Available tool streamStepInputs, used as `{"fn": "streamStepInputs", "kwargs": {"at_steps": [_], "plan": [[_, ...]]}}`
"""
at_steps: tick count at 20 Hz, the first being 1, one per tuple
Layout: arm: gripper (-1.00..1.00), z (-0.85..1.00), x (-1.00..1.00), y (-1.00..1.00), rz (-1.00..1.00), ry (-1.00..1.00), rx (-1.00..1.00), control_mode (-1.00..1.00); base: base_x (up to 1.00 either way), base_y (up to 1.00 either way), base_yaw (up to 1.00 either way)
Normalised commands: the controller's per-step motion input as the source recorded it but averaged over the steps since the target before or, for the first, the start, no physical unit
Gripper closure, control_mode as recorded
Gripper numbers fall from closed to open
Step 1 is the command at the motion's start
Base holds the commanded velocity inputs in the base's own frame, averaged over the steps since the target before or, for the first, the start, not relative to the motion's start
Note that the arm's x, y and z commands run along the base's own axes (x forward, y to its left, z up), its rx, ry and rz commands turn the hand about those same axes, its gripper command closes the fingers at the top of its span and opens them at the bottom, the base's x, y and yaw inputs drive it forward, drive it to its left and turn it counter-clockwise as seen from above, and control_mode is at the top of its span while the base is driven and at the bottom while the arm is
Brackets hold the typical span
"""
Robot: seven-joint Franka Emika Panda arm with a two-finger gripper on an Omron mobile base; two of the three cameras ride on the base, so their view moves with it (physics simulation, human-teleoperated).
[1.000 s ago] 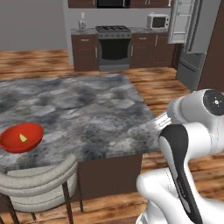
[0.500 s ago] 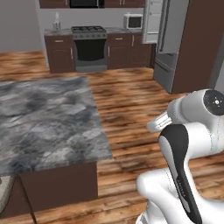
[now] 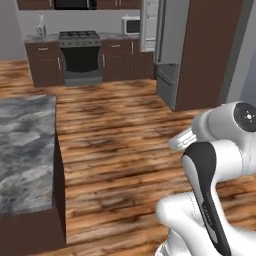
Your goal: There is a bowl on the dining counter. Grab a lemon wedge from the fridge and place it in the bowl. Then get the liquor bottle and glass cup from the cabinet and place them next to the bowl.
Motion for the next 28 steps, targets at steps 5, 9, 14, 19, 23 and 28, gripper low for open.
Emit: {"fn": "streamStepInputs", "kwargs": {"at_steps": [5, 9, 14, 19, 23, 28], "plan": [[-1.00, 0.00, 0.00, 0.00, 0.00, 0.00, 0.00, 1.00, 1.00, -0.92, 0.00], [-1.00, 0.00, 0.00, 0.00, 0.00, 0.00, 0.00, 1.00, 1.00, -0.73, 0.00], [-1.00, 0.00, 0.00, 0.00, 0.00, 0.00, 0.00, 1.00, 1.00, -0.38, 0.02], [-1.00, 0.00, 0.00, 0.00, 0.00, 0.00, 0.00, 1.00, 1.00, 0.00, 0.00], [-1.00, 0.00, 0.00, 0.00, 0.00, 0.00, 0.00, 1.00, 1.00, 0.09, 0.00], [-1.00, 0.00, 0.00, 0.00, 0.00, 0.00, 0.00, 1.00, 1.00, 0.03, -0.01]]}}
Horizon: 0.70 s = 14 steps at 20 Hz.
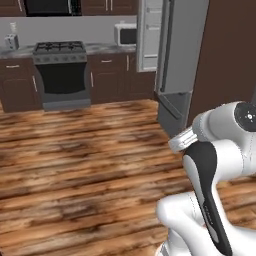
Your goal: There is a bowl on the dining counter. Grab a lemon wedge from the fridge and place it in the bowl. Then get the liquor bottle and glass cup from the cabinet and place them next to the bowl.
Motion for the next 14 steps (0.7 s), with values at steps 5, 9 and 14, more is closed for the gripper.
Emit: {"fn": "streamStepInputs", "kwargs": {"at_steps": [5, 9, 14], "plan": [[-1.00, 0.00, 0.00, 0.00, 0.00, 0.00, 0.00, 1.00, 1.00, 0.24, -0.08], [-1.00, 0.00, 0.00, 0.00, 0.00, 0.00, 0.00, 1.00, 1.00, 0.48, -0.17], [-1.00, 0.00, 0.00, 0.00, 0.00, 0.00, 0.00, 1.00, 1.00, 0.65, -0.25]]}}
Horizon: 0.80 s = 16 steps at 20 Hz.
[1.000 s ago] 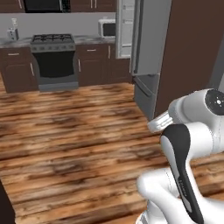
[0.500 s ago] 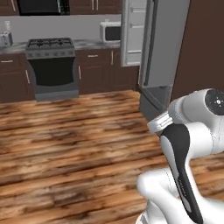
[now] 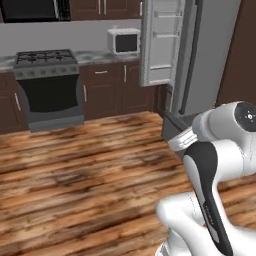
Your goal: There is a bowl on the dining counter. Grab a lemon wedge from the fridge and place it in the bowl. Then get the liquor bottle and glass cup from the cabinet and place them next to the bowl.
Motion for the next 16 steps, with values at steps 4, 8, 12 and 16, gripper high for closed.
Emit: {"fn": "streamStepInputs", "kwargs": {"at_steps": [4, 8, 12, 16], "plan": [[-1.00, 0.00, 0.00, 0.00, 0.00, 0.00, 0.00, 1.00, 1.00, 0.72, -0.27], [-1.00, 0.00, 0.00, 0.00, 0.00, 0.00, 0.00, 1.00, 1.00, 0.74, -0.27], [-1.00, 0.00, 0.00, 0.00, 0.00, 0.00, 0.00, 1.00, 1.00, 0.75, -0.27], [-1.00, 0.00, 0.00, 0.00, 0.00, 0.00, 0.00, 1.00, 1.00, 0.75, -0.27]]}}
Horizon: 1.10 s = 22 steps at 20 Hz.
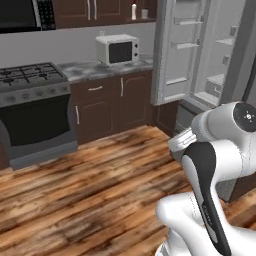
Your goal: There is a bowl on the dining counter. Grab a lemon wedge from the fridge and place it in the bowl. Then get the liquor bottle and glass cup from the cabinet and place them next to the bowl.
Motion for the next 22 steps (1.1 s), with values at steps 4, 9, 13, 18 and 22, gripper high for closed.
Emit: {"fn": "streamStepInputs", "kwargs": {"at_steps": [4, 9, 13, 18, 22], "plan": [[-1.00, 0.00, 0.00, 0.00, 0.00, 0.00, 0.00, 1.00, 1.00, 0.75, -0.28], [-1.00, 0.00, 0.00, 0.00, 0.00, 0.00, 0.00, 1.00, 1.00, 0.75, -0.29], [-1.00, 0.00, 0.00, 0.00, 0.00, 0.00, 0.00, 1.00, 1.00, 0.75, -0.31], [-1.00, 0.00, 0.00, 0.00, 0.00, 0.00, 0.00, 1.00, 1.00, 0.78, -0.31], [-1.00, 0.00, 0.00, 0.00, 0.00, 0.00, 0.00, 1.00, 1.00, 0.78, -0.31]]}}
